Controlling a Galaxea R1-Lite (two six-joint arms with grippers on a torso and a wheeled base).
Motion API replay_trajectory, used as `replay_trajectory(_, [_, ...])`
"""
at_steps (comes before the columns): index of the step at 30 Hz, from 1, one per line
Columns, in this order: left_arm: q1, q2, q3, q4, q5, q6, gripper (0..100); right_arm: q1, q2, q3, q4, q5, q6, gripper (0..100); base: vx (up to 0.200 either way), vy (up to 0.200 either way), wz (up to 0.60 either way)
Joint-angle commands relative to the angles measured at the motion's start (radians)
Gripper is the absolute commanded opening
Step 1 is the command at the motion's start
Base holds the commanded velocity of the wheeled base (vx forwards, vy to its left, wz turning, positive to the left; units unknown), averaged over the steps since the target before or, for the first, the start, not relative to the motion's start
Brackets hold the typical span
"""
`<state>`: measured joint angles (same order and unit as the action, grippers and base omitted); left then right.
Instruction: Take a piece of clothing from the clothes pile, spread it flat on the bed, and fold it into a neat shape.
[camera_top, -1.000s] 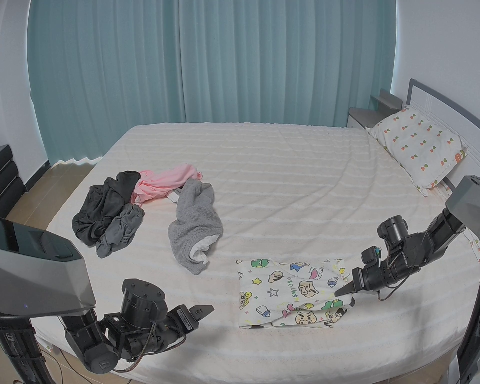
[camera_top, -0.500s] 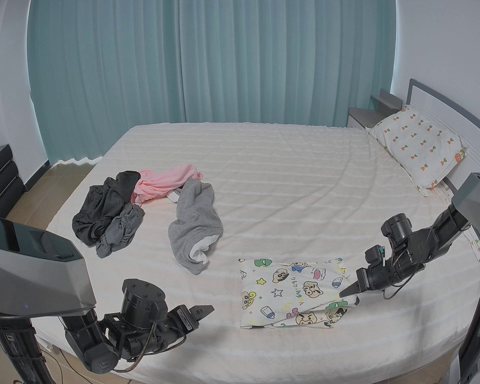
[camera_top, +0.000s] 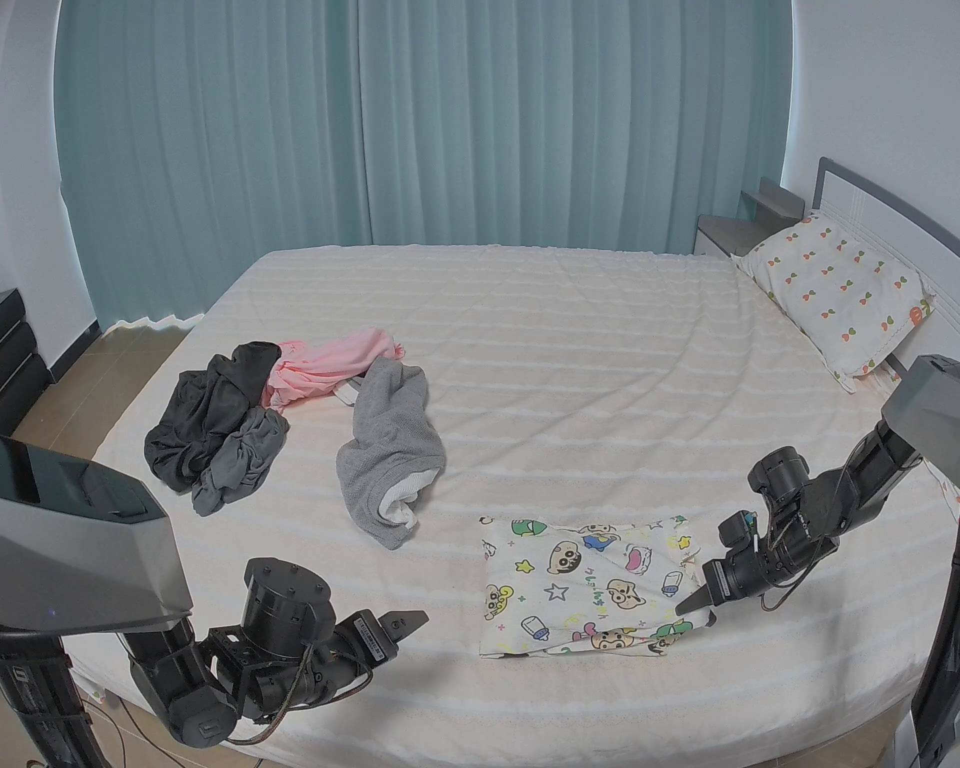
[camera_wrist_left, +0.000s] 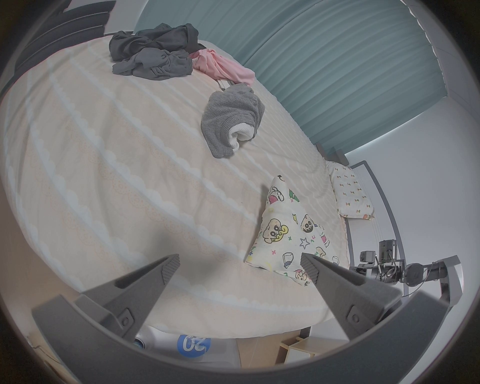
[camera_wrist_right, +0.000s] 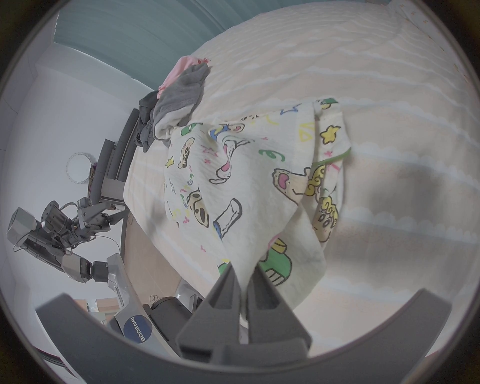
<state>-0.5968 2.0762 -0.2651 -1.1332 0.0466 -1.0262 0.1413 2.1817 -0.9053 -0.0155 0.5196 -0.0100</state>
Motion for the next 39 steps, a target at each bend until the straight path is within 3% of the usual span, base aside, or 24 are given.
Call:
replay_trajectory(1, [0.000, 0.002, 0.000, 0.000, 0.001, 0.000, 100, 0.004, 0.020, 0.002, 0.000, -0.010, -0.001, 100, 0.000, 0.000, 0.00])
replay_trajectory(6, [0.000, 0.002, 0.000, 0.000, 0.001, 0.000, 100, -0.022, 0.009, 0.003, -0.004, -0.070, -0.011, 100, 0.000, 0.000, 0.00])
replay_trajectory(12, [0.000, 0.001, 0.000, 0.000, 0.001, 0.000, 100, -0.045, -0.076, -0.004, -0.064, -0.043, 0.007, 100, 0.000, 0.000, 0.00])
replay_trajectory(15, [0.000, 0.001, 0.000, 0.000, -0.001, 0.000, 100, -0.031, -0.086, -0.020, -0.106, -0.019, 0.036, 100, 0.000, 0.000, 0.00])
replay_trajectory(21, [0.000, 0.001, 0.000, 0.000, -0.001, 0.000, 100, 0.106, 0.023, -0.127, -0.227, -0.023, 0.197, 100, 0.000, 0.000, 0.00])
replay_trajectory(28, [0.000, 0.002, 0.000, 0.000, -0.001, 0.000, 100, 0.190, 0.184, -0.300, -0.238, -0.027, 0.334, 100, 0.000, 0.000, 0.00])
replay_trajectory(39, [0.002, 0.002, 0.000, 0.000, 0.001, 0.000, 100, 0.172, 0.316, -0.431, -0.199, -0.122, 0.360, 100, 0.000, 0.000, 0.00])
